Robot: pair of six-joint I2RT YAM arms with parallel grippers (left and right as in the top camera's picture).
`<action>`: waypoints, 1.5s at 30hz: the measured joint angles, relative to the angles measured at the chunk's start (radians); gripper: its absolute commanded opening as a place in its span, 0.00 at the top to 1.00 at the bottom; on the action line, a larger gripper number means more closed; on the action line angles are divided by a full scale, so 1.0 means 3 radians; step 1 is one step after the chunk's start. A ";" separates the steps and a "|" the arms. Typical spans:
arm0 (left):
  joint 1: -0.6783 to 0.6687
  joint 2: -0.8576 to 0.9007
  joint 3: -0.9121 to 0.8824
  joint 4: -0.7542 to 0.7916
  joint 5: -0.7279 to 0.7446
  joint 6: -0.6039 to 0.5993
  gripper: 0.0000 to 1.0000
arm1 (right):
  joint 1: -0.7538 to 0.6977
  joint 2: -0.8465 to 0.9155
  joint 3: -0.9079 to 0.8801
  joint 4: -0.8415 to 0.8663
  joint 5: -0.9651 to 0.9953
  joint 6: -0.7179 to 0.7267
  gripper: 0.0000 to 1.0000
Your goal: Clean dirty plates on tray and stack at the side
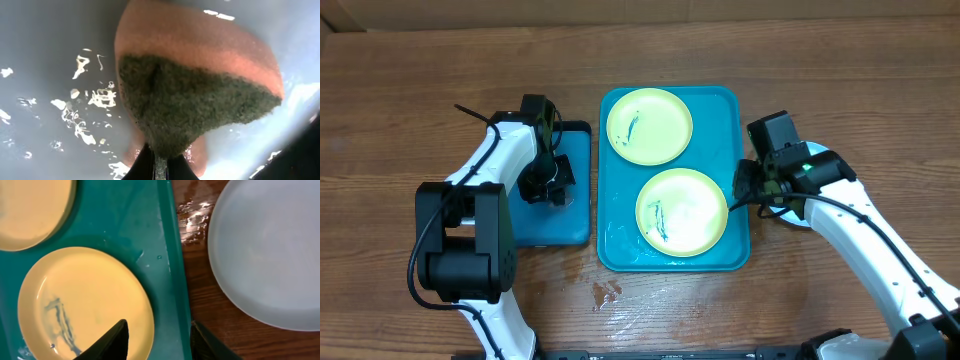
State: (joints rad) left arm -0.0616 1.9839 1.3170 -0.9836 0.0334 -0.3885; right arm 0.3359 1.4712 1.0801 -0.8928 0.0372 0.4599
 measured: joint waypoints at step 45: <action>-0.1868 0.0996 0.1624 -0.0497 0.0933 -0.0736 0.96 | -0.0071 0.1058 -0.0198 0.0678 -0.0660 -0.0401 0.96</action>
State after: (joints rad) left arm -0.6220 2.2826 1.8042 -1.1328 0.3134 -0.6094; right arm 0.3145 1.7885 1.0206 -0.6895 -0.1608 0.3397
